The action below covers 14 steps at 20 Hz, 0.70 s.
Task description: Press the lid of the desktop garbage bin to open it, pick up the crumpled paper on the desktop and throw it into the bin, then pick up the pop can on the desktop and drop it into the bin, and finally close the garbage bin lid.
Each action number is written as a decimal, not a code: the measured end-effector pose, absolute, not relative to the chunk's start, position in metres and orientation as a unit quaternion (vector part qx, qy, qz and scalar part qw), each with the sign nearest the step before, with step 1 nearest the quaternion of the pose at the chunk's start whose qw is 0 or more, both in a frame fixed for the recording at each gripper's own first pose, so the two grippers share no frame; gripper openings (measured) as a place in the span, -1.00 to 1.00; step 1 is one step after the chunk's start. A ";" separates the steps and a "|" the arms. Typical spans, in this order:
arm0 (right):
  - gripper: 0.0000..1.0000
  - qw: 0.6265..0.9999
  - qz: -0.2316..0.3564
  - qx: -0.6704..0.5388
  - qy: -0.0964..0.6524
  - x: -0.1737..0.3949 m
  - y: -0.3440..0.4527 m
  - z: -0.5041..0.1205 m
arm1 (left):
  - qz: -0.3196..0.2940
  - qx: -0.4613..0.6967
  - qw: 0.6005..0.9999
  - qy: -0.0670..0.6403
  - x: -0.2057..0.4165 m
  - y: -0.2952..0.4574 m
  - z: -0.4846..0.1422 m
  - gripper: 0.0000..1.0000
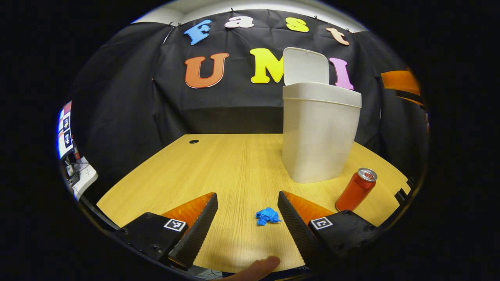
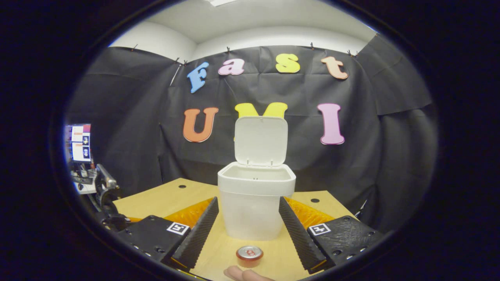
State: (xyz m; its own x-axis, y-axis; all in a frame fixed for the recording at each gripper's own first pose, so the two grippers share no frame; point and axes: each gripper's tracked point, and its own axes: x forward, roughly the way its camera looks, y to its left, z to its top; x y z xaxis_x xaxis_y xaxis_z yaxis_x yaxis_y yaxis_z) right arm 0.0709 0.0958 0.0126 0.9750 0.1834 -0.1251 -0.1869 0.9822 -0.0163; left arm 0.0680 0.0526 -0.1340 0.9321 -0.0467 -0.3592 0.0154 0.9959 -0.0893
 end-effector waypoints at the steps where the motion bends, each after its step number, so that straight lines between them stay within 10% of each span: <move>1: 0.89 0.993 0.099 -0.022 0.062 0.065 0.098 0.004 | -0.018 -0.049 0.980 0.191 0.072 0.049 -0.144 0.99; 14: 0.90 0.973 0.133 -0.074 0.173 0.022 0.088 -0.161 | -0.072 -0.068 0.962 0.253 0.089 0.012 -0.212 0.85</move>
